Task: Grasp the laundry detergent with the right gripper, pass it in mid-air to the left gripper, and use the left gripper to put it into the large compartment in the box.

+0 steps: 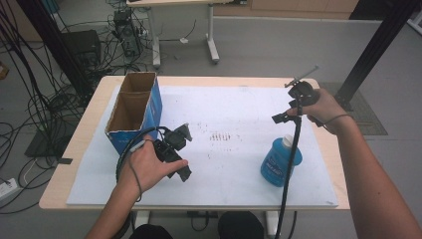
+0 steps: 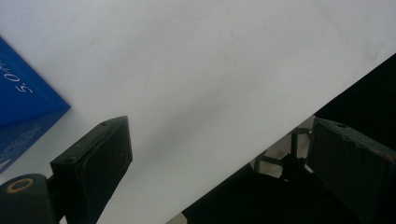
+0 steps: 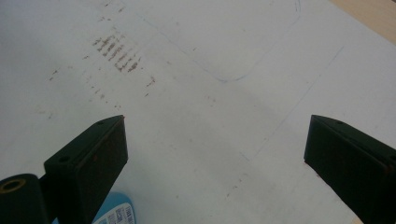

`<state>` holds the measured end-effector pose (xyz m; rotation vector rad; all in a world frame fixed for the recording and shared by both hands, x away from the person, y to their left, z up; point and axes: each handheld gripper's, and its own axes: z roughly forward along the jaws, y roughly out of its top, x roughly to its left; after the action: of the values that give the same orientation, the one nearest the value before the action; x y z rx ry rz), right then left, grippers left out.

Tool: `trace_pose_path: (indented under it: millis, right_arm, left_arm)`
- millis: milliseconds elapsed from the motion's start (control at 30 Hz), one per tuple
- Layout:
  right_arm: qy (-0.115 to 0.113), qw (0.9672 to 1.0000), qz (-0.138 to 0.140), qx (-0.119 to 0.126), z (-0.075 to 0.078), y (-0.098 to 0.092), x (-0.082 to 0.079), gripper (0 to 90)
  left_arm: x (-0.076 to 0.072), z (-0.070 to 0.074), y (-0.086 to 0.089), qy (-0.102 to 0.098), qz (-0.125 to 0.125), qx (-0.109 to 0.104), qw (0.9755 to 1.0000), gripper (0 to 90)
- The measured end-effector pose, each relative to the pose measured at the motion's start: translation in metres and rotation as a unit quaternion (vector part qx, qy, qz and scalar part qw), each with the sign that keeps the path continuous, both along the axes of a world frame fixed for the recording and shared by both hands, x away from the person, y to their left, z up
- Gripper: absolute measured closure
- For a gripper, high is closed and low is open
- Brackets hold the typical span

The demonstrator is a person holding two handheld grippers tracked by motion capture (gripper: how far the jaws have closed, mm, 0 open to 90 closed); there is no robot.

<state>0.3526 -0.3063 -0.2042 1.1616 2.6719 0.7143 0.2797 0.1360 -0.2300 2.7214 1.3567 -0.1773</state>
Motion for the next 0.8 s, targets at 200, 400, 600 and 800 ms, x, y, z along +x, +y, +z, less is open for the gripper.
trace_pose_path:
  millis: [200, 400, 600, 800]
  right_arm:
    - [0.000, 1.0000, 0.000, 0.000, 0.0006, 0.0002, -0.0008, 6.1]
    - [-0.003, 1.0000, 0.002, 0.001, 0.0020, 0.0006, -0.0027, 6.1]
    - [-0.005, 1.0000, 0.001, 0.001, 0.0037, -0.0004, -0.0052, 6.1]
    - [-0.009, 1.0000, 0.000, 0.002, 0.0083, -0.0028, -0.0104, 6.1]
  left_arm:
    - [-0.0003, -0.0008, 0.0015, 0.001, 0.000, 0.001, 1.0000, 7.3]
    - [-0.0001, -0.0005, 0.0024, 0.000, 0.002, -0.001, 1.0000, 7.3]
    - [0.0002, -0.0043, -0.0003, 0.003, -0.002, 0.000, 1.0000, 7.3]
    - [-0.0005, -0.0064, -0.0019, 0.005, -0.002, 0.001, 1.0000, 7.3]
